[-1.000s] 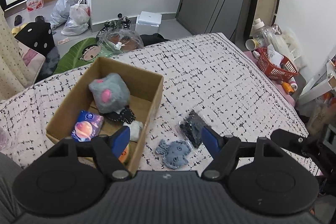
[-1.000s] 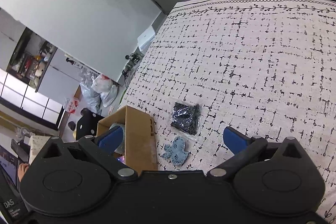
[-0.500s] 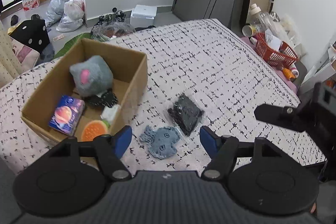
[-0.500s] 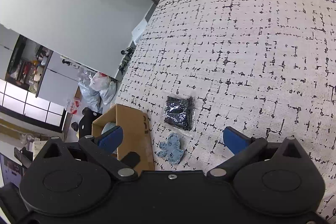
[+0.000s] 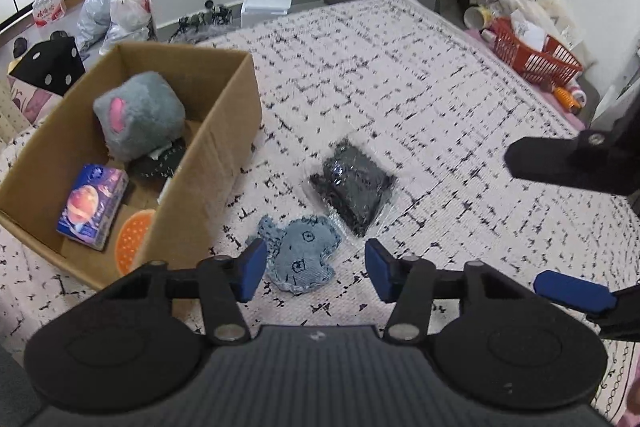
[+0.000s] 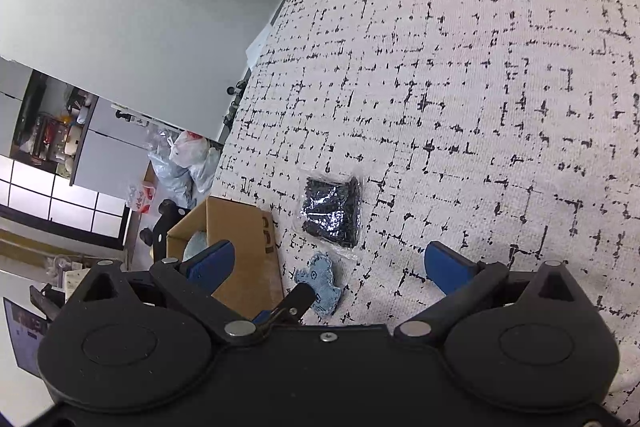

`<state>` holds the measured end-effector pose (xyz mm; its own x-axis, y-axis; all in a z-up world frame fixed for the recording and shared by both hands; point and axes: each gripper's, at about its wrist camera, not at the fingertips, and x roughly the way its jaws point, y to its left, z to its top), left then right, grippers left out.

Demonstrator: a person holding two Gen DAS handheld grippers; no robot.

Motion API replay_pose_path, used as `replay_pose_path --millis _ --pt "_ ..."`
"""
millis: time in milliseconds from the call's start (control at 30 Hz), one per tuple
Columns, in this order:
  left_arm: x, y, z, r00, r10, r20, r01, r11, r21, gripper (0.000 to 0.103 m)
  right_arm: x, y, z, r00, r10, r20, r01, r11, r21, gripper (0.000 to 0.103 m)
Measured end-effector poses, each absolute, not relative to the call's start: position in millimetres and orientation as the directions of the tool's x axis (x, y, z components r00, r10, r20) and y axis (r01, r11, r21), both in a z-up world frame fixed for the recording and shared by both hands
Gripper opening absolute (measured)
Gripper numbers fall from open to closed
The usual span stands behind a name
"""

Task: Organize soft objects
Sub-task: 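Move both grippers from the box toward the blue fish plush and black bag, then grasp the blue fish plush with the left gripper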

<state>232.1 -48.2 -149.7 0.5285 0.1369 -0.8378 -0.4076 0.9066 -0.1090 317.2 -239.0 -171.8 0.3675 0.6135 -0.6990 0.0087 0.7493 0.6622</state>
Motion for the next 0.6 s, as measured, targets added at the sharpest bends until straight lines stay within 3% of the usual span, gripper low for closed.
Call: replay_pose_path --millis 467,600 --pt "256.3 -47.7 -192.0 0.48 0.146 -0.865 -0.409 0.91 -0.073 0.05 336.3 -223.2 -194.7 0.318 0.626 -0.712 0.022 0.746 0.665 0.096" --pt "259.1 -41.7 -199.5 0.474 0.135 -0.87 -0.43 0.898 -0.095 0.034 342.8 -217.9 -202.3 0.3 0.619 -0.726 0.033 0.754 0.656 0.095"
